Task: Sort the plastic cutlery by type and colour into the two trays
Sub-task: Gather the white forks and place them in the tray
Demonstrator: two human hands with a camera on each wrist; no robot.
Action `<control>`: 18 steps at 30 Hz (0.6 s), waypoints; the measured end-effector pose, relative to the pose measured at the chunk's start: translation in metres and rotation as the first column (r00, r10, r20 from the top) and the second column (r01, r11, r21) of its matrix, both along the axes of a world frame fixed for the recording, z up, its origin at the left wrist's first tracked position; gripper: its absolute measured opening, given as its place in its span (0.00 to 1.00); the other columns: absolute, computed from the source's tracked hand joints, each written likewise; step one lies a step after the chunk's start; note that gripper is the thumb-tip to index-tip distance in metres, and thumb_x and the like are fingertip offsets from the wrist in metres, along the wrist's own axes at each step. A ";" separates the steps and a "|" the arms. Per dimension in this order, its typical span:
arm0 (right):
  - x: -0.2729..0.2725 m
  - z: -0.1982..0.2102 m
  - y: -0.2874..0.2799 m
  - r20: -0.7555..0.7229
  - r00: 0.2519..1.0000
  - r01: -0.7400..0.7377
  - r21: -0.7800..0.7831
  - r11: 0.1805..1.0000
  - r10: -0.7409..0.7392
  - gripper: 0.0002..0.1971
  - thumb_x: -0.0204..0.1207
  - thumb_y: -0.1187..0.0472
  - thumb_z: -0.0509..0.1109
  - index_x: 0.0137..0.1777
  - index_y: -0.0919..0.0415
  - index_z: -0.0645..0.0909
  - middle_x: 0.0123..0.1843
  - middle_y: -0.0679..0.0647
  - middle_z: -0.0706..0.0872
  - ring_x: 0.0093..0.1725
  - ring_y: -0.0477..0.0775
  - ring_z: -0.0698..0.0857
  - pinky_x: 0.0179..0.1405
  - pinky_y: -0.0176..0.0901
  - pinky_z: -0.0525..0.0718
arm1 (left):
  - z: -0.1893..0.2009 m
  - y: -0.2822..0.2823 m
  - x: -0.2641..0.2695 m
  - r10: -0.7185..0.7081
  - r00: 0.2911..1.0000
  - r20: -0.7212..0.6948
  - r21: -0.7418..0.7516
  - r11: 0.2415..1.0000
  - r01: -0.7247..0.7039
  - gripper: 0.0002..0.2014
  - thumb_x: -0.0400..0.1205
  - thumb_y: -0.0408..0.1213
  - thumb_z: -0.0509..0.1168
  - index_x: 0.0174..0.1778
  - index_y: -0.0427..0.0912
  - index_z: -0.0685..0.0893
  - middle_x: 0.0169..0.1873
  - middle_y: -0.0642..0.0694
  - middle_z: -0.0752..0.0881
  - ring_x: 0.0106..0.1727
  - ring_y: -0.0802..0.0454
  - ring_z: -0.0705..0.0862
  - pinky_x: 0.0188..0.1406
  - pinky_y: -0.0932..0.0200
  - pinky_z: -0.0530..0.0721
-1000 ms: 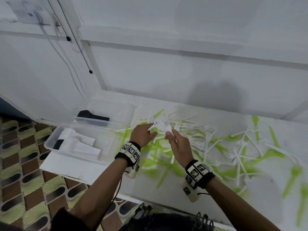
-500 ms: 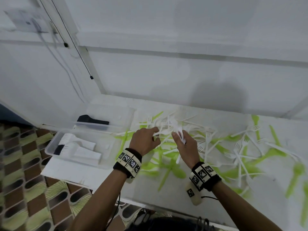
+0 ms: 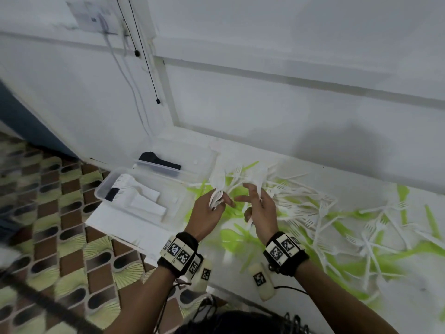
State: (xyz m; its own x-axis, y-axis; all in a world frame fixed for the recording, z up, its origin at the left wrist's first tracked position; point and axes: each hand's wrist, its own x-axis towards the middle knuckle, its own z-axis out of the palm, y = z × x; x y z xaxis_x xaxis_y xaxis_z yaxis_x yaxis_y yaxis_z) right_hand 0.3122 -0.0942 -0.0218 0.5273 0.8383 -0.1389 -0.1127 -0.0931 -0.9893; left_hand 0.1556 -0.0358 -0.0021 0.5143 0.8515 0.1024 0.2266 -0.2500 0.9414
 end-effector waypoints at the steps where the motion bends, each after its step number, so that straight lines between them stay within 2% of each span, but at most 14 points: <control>1: -0.001 0.002 0.003 0.000 1.000 0.014 0.011 1.000 -0.014 0.18 0.89 0.44 0.60 0.62 0.54 0.86 0.47 0.53 0.94 0.26 0.49 0.83 0.24 0.40 0.79 | -0.004 -0.001 -0.002 -0.013 1.000 -0.016 -0.005 1.000 0.013 0.17 0.77 0.17 0.60 0.39 0.44 0.86 0.42 0.47 0.91 0.50 0.51 0.89 0.53 0.61 0.82; 2: -0.001 0.002 0.006 -0.003 1.000 0.030 0.016 0.999 -0.030 0.17 0.90 0.45 0.61 0.60 0.54 0.86 0.49 0.52 0.94 0.26 0.46 0.83 0.24 0.39 0.78 | -0.007 -0.002 -0.003 -0.028 0.999 -0.030 -0.012 1.000 0.028 0.19 0.77 0.16 0.60 0.38 0.45 0.86 0.41 0.47 0.90 0.48 0.51 0.88 0.52 0.59 0.82; 4: 0.002 -0.001 0.012 -0.014 0.998 0.054 -0.001 0.999 -0.054 0.16 0.89 0.46 0.62 0.56 0.55 0.87 0.51 0.51 0.94 0.26 0.49 0.82 0.25 0.40 0.77 | -0.009 -0.003 -0.004 -0.068 0.996 -0.055 -0.055 0.996 0.065 0.17 0.75 0.15 0.59 0.35 0.41 0.85 0.37 0.45 0.87 0.38 0.57 0.85 0.40 0.64 0.79; 5: 0.003 -0.004 0.015 -0.029 0.998 0.059 -0.019 0.998 -0.059 0.16 0.89 0.47 0.62 0.54 0.56 0.87 0.52 0.51 0.94 0.25 0.50 0.80 0.25 0.41 0.77 | -0.009 -0.004 -0.005 -0.093 0.993 -0.069 -0.094 0.992 0.086 0.15 0.75 0.14 0.58 0.34 0.38 0.82 0.35 0.41 0.85 0.31 0.60 0.81 0.33 0.67 0.75; 7: 0.005 -0.008 0.019 -0.099 0.993 0.060 -0.043 0.997 -0.064 0.16 0.89 0.48 0.64 0.54 0.59 0.86 0.54 0.53 0.93 0.27 0.50 0.80 0.26 0.41 0.76 | -0.008 -0.004 -0.007 -0.140 0.986 -0.087 -0.164 0.979 0.124 0.13 0.76 0.15 0.58 0.32 0.36 0.77 0.30 0.38 0.80 0.24 0.62 0.73 0.26 0.72 0.69; 9: 0.005 -0.010 0.020 -0.196 0.977 0.072 -0.036 0.997 -0.078 0.15 0.88 0.49 0.66 0.54 0.62 0.84 0.51 0.54 0.91 0.27 0.50 0.79 0.27 0.44 0.75 | -0.012 -0.004 -0.008 -0.179 0.980 -0.082 -0.217 0.963 0.158 0.13 0.78 0.17 0.57 0.33 0.38 0.74 0.28 0.41 0.77 0.22 0.58 0.70 0.24 0.69 0.68; 11: 0.005 -0.009 0.020 -0.228 0.972 0.064 -0.010 0.998 -0.064 0.16 0.86 0.50 0.69 0.51 0.65 0.81 0.41 0.52 0.83 0.25 0.51 0.73 0.28 0.47 0.73 | -0.014 -0.005 -0.008 -0.200 0.979 -0.047 -0.282 0.942 0.180 0.09 0.79 0.21 0.55 0.37 0.37 0.75 0.29 0.42 0.78 0.20 0.51 0.67 0.21 0.62 0.67; 13: 0.004 -0.011 0.020 -0.153 0.988 0.015 0.007 1.000 -0.013 0.16 0.85 0.51 0.71 0.46 0.65 0.79 0.35 0.52 0.76 0.24 0.52 0.72 0.27 0.47 0.72 | -0.015 -0.005 -0.005 -0.197 0.980 -0.019 -0.321 0.930 0.181 0.08 0.78 0.22 0.54 0.41 0.37 0.75 0.30 0.43 0.78 0.20 0.48 0.65 0.21 0.60 0.65; 14: 0.002 -0.012 0.019 -0.111 0.994 -0.018 0.010 1.000 0.019 0.15 0.86 0.52 0.71 0.45 0.63 0.80 0.34 0.54 0.76 0.24 0.52 0.73 0.27 0.47 0.72 | -0.016 -0.005 -0.004 -0.194 0.981 -0.020 -0.317 0.932 0.178 0.09 0.79 0.21 0.54 0.41 0.37 0.75 0.31 0.43 0.78 0.21 0.48 0.65 0.21 0.59 0.65; 17: -0.001 -0.010 0.019 0.012 0.998 -0.069 -0.021 0.997 0.069 0.13 0.88 0.50 0.67 0.47 0.56 0.85 0.39 0.63 0.85 0.25 0.54 0.77 0.26 0.47 0.74 | -0.015 -0.003 0.000 -0.197 0.979 -0.061 -0.247 0.953 0.176 0.11 0.82 0.21 0.52 0.42 0.39 0.76 0.32 0.41 0.79 0.21 0.46 0.69 0.23 0.59 0.70; 18: 0.002 -0.008 0.022 0.075 0.995 -0.056 -0.045 0.997 0.059 0.13 0.89 0.49 0.65 0.47 0.55 0.85 0.40 0.61 0.88 0.25 0.54 0.79 0.25 0.45 0.75 | -0.016 -0.001 -0.001 -0.182 0.981 -0.073 -0.218 0.962 0.163 0.12 0.83 0.22 0.52 0.42 0.41 0.76 0.33 0.41 0.79 0.22 0.46 0.70 0.24 0.58 0.71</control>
